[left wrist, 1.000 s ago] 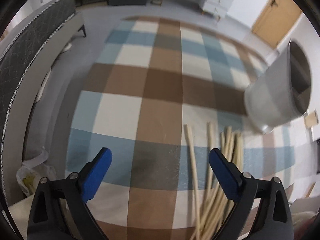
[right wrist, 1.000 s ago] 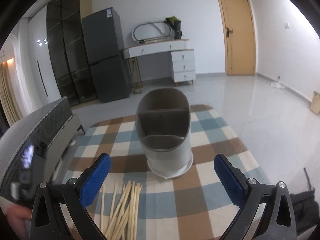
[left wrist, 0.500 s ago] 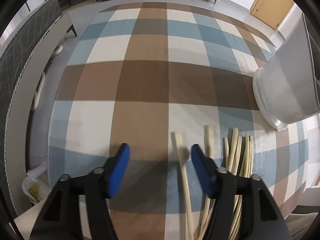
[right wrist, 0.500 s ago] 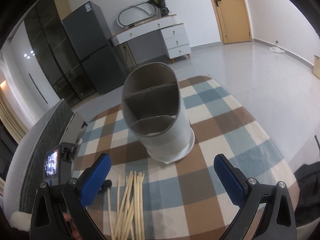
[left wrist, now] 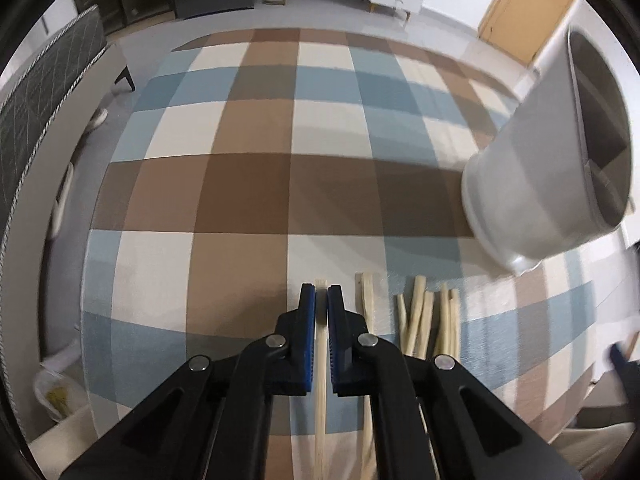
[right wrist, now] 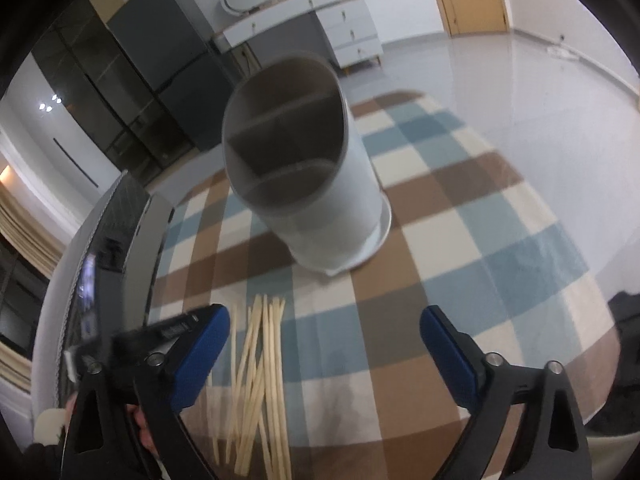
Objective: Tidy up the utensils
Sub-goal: 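Lower the right gripper onto the chopsticks pile and close on one chopstick, then lift the held chopstick with the right gripper toward the utensil holder, then drop the chopstick into the utensil holder and open the right gripper, then lower the right gripper to the chopsticks pile and grasp another chopstick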
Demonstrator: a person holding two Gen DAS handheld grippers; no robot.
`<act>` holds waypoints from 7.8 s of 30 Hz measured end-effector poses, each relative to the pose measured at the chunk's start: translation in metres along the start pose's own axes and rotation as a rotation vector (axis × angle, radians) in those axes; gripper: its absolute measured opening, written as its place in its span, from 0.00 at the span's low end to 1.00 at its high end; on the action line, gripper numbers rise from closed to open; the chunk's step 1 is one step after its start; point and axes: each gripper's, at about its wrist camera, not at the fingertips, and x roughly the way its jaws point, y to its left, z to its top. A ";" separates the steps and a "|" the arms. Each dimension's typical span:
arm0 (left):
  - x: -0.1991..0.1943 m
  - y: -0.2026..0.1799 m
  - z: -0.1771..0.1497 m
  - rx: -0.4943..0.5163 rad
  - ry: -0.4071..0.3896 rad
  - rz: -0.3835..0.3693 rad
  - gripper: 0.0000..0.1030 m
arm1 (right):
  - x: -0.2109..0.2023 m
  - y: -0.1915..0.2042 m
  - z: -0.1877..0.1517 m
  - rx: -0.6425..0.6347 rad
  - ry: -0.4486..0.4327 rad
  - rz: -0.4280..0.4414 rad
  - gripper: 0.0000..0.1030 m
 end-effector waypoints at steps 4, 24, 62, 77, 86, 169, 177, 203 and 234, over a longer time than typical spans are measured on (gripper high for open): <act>-0.016 0.014 0.000 -0.038 -0.035 -0.051 0.01 | 0.023 0.003 -0.011 -0.020 0.119 0.064 0.52; -0.049 0.026 0.025 -0.067 -0.122 -0.185 0.01 | 0.103 0.049 -0.013 -0.224 0.360 -0.042 0.22; -0.072 0.018 0.005 0.020 -0.162 -0.183 0.01 | 0.042 0.034 -0.005 -0.230 0.081 -0.001 0.05; -0.129 -0.008 -0.022 0.118 -0.256 -0.121 0.01 | -0.059 0.058 -0.027 -0.310 -0.248 0.106 0.05; -0.153 -0.027 -0.027 0.167 -0.291 -0.103 0.01 | -0.090 0.059 -0.032 -0.319 -0.337 0.145 0.05; -0.231 -0.064 0.064 0.132 -0.478 -0.068 0.58 | -0.158 0.065 0.072 -0.484 -0.564 0.216 0.68; -0.234 -0.044 0.039 0.084 -0.517 -0.068 0.70 | -0.181 0.080 0.030 -0.461 -0.593 0.196 0.87; -0.145 -0.002 -0.028 0.022 -0.472 -0.032 0.85 | -0.120 0.065 -0.031 -0.361 -0.382 0.034 0.99; -0.098 0.053 -0.007 -0.163 -0.280 0.041 0.85 | 0.082 0.051 -0.048 -0.405 0.196 -0.193 0.62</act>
